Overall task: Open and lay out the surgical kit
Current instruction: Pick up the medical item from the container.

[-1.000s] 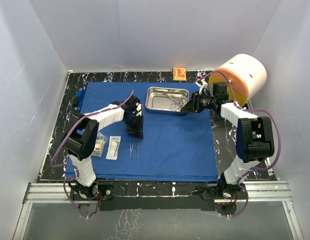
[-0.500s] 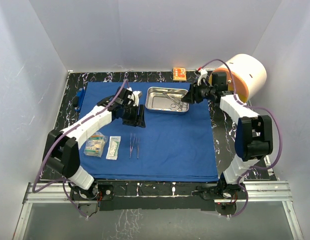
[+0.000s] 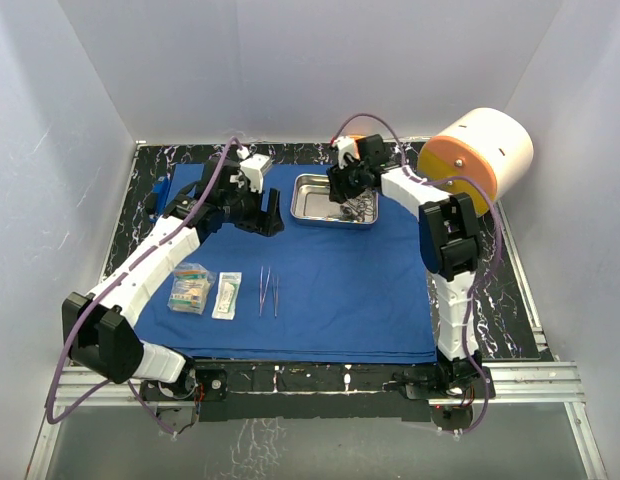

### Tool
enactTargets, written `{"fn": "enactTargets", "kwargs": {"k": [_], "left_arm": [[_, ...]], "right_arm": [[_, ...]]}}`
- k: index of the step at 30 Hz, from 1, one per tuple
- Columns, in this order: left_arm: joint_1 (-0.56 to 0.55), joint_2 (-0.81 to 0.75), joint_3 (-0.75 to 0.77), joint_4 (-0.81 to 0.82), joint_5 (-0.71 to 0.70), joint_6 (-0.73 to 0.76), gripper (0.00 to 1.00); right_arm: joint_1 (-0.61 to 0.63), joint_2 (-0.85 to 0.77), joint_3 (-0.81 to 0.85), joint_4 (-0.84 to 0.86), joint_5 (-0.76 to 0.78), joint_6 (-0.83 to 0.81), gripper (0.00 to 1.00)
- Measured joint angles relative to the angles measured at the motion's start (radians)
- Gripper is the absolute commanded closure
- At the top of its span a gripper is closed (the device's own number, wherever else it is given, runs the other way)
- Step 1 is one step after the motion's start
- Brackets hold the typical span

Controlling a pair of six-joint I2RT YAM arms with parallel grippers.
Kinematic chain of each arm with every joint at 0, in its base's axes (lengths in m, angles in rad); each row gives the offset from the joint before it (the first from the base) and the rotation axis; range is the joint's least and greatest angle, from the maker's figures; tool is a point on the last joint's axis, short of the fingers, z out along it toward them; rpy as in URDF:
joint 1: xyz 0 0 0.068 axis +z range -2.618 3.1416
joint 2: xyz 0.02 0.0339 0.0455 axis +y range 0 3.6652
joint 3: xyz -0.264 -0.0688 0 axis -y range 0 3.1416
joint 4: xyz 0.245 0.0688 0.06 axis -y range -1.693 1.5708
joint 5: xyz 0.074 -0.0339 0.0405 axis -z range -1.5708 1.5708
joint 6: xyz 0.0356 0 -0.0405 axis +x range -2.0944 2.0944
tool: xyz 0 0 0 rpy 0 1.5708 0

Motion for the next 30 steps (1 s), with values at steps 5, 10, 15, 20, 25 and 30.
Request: {"fn": "enactTargets", "kwargs": {"k": [5, 10, 15, 20, 25, 30], "left_arm": [[0.020, 0.000, 0.000, 0.007, 0.017, 0.016, 0.29], [0.025, 0.000, 0.000, 0.011, 0.041, 0.020, 0.29], [0.029, 0.000, 0.000, 0.013, 0.058, 0.022, 0.29], [0.035, 0.000, 0.000, 0.018, 0.069, 0.022, 0.29], [0.042, 0.000, 0.000, 0.019, 0.082, 0.021, 0.28], [0.046, 0.000, 0.000, 0.019, 0.089, 0.019, 0.28]], "right_arm": [[0.054, 0.085, 0.069, -0.036, 0.103, -0.023, 0.51], [0.071, 0.122, 0.118, -0.045, 0.158, -0.032, 0.51], [0.070, 0.123, 0.119, -0.038, 0.179, -0.047, 0.52], [0.070, 0.123, 0.115, -0.006, 0.180, -0.059, 0.52], [0.070, 0.116, 0.085, 0.028, 0.180, -0.068, 0.54], [0.070, 0.116, 0.085, 0.036, 0.201, -0.076, 0.57]]}}
